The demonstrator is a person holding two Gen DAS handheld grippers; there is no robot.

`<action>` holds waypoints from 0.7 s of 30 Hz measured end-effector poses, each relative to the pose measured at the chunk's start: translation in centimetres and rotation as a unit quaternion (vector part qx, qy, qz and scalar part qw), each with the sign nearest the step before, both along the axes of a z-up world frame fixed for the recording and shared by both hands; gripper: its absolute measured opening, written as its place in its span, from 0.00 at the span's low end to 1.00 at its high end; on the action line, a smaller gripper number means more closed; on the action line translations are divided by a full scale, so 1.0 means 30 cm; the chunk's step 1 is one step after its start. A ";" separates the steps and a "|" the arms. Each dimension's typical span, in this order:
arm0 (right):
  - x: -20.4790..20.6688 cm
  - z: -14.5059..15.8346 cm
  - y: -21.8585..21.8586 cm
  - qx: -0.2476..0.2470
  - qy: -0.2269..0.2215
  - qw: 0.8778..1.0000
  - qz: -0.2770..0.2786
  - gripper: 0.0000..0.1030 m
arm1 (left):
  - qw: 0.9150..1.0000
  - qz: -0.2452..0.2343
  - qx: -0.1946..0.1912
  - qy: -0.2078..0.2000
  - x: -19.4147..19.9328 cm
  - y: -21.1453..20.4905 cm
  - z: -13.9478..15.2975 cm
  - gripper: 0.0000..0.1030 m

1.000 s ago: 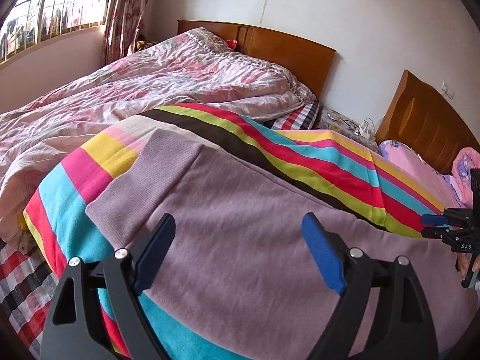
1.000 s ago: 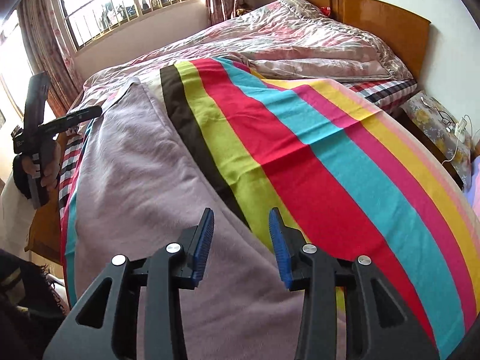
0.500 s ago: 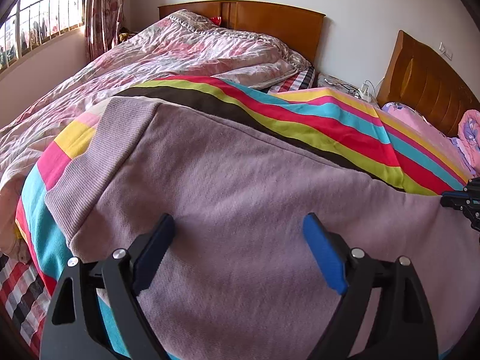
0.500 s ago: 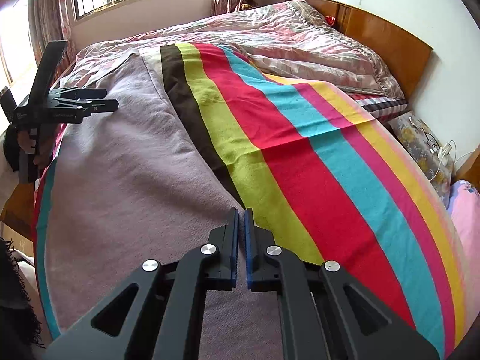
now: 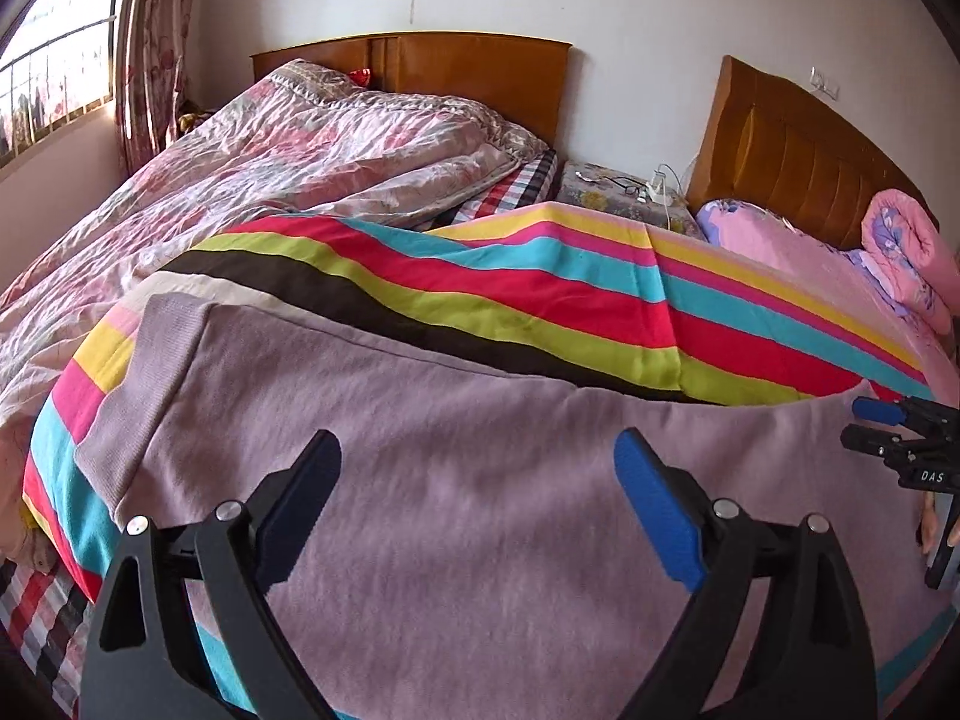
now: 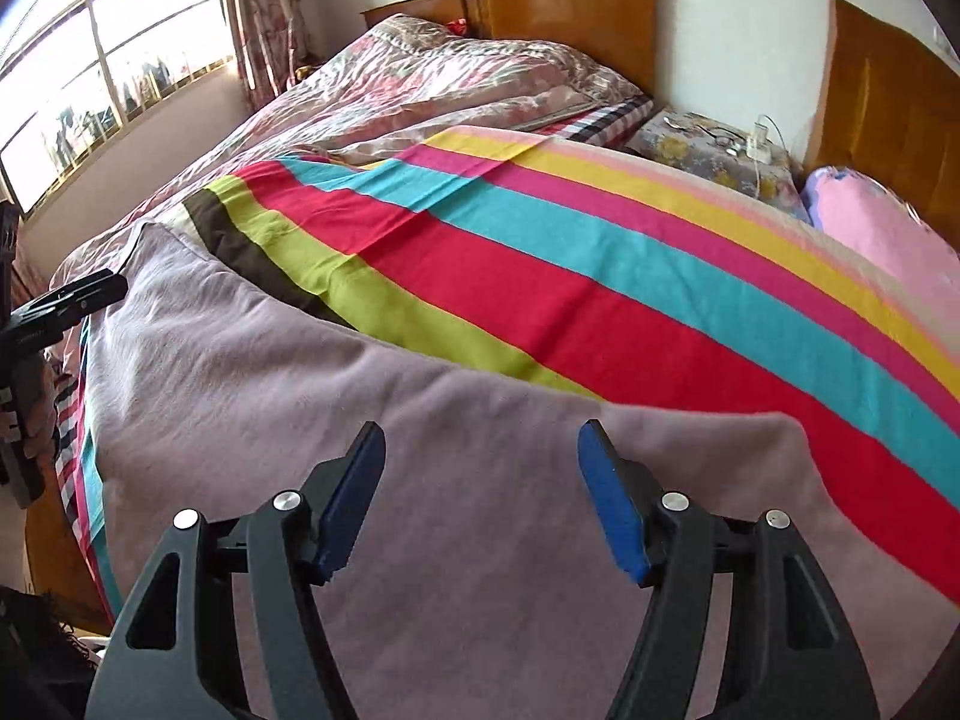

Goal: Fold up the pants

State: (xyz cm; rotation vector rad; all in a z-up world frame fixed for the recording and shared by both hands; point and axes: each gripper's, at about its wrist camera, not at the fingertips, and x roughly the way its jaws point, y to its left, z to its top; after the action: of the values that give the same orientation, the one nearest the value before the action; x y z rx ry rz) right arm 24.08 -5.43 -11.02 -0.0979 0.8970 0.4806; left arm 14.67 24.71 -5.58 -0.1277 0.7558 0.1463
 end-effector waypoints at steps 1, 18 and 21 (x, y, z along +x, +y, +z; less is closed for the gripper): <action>0.001 -0.016 -0.029 -0.011 0.007 1.000 -0.016 0.63 | 1.000 -0.004 0.004 0.011 0.021 -0.015 -0.024 0.90; -0.134 -0.061 0.003 -0.071 0.033 0.997 -0.020 0.70 | 0.994 0.076 -0.046 0.069 0.174 0.264 -0.124 0.93; -0.183 -0.035 -0.003 -0.065 0.022 0.997 -0.024 0.70 | 0.994 0.083 -0.021 0.060 0.132 0.243 -0.086 0.93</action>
State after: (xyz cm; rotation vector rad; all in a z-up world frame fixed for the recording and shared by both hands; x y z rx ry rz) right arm 18.59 -5.52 -12.06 -0.1839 0.9704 0.3807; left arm 18.63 32.00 -8.15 -0.2244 0.8680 0.2986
